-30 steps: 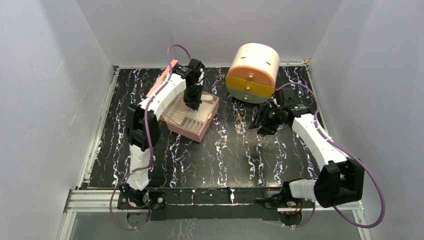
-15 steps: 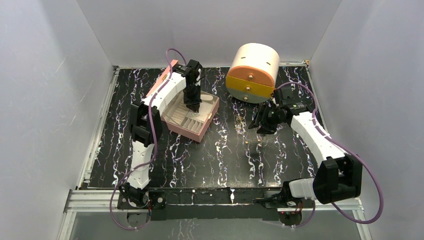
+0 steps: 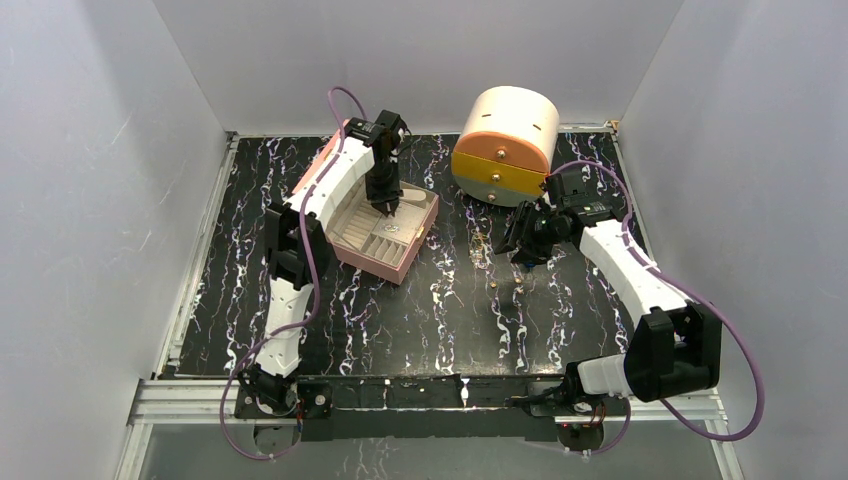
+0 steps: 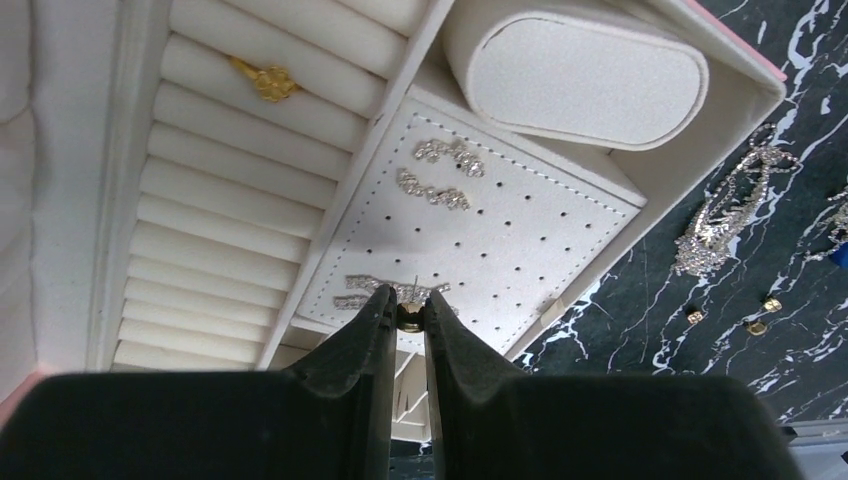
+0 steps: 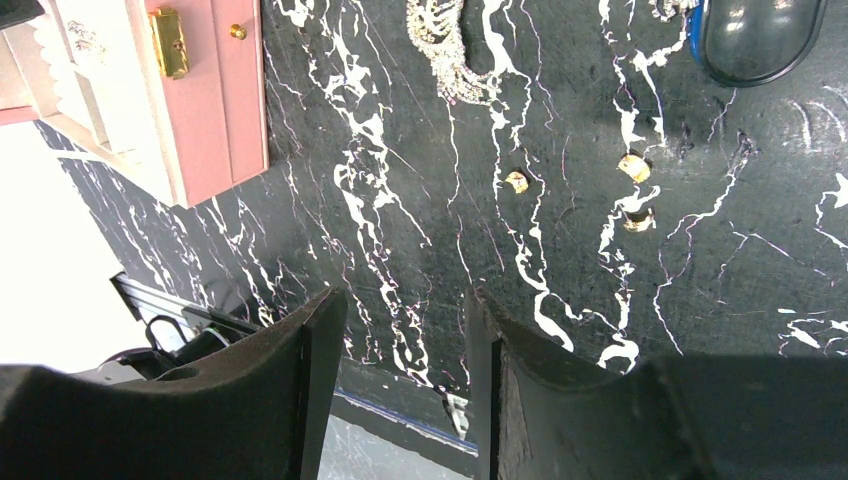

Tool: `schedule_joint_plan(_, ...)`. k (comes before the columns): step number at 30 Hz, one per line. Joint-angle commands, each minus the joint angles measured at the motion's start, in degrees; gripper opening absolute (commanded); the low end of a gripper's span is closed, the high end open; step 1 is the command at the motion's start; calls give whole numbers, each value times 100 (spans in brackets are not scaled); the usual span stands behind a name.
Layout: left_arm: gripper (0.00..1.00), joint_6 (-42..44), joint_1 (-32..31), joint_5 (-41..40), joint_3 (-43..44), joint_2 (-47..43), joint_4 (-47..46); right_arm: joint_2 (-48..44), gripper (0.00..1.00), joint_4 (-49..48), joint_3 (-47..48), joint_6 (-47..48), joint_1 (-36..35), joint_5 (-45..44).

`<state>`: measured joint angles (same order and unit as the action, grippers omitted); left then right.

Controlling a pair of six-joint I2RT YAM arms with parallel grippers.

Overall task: Organize the mixed jewelry
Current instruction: Place the jewelry in the jewelry box.

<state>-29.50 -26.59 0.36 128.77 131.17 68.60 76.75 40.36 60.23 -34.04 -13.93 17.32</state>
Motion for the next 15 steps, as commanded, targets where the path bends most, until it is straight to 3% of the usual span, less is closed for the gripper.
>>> schedule_joint_plan(1, 0, -116, 18, -341, 351, -31, 416, 46, 56, -139, 227, 126, 5, 39)
schedule_joint_plan(15, 0, -306, 49, -487, 200, 43, 460, 111, 55, -125, 227, 126, 10, 31)
